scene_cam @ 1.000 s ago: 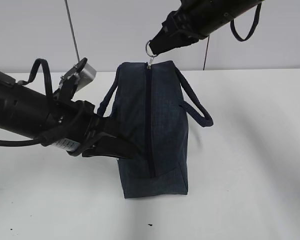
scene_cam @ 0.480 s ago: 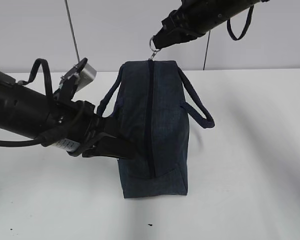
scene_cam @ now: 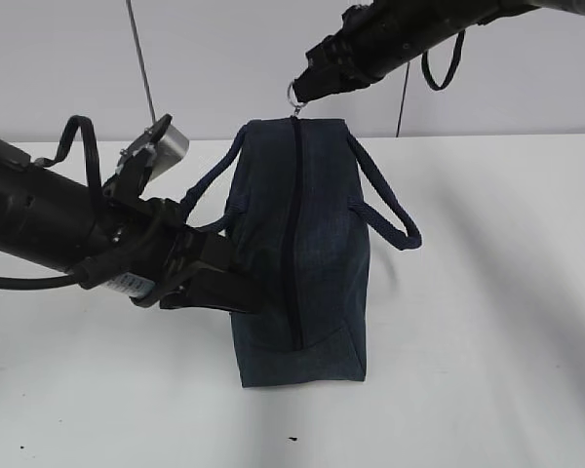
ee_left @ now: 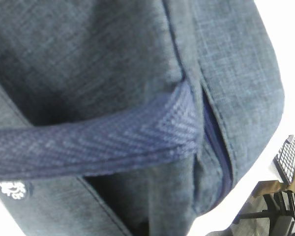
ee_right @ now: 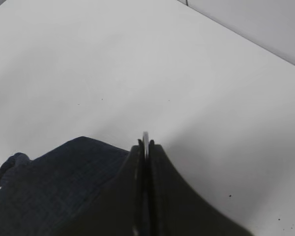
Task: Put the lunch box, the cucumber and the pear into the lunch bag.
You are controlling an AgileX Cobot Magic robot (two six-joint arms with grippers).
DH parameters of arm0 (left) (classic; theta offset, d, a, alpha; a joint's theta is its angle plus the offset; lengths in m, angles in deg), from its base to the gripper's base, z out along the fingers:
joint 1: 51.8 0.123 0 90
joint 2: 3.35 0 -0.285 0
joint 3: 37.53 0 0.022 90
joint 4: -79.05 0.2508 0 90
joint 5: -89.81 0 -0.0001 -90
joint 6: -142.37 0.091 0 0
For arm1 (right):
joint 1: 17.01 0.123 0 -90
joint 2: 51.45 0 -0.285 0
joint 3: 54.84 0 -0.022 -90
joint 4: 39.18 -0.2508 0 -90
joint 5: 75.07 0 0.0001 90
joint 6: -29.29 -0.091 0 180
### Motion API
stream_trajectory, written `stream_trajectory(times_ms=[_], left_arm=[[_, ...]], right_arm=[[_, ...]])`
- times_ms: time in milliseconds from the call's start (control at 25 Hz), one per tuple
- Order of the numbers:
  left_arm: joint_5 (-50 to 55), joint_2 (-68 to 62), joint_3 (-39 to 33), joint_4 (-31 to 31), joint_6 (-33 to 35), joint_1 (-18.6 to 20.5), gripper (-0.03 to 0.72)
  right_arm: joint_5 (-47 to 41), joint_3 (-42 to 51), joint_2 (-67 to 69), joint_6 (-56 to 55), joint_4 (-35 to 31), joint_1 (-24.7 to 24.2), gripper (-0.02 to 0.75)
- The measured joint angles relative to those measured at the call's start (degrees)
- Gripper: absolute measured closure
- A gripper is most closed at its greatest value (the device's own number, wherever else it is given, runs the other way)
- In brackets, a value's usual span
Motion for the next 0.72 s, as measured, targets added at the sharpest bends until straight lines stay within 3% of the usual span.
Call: stream_trajectory(times_ms=[560,720], left_arm=[[1.73,-0.05,0.00,0.84,-0.38,0.00,0.692],[2.60,0.08,0.37,0.95,-0.83,0.22,0.580]], right_arm=[[-2.05,-2.42,4.20,-1.87,-1.73,-0.31,0.732],[-2.30,-2.42,4.20,-1.89,-1.88,-0.44,0.732]])
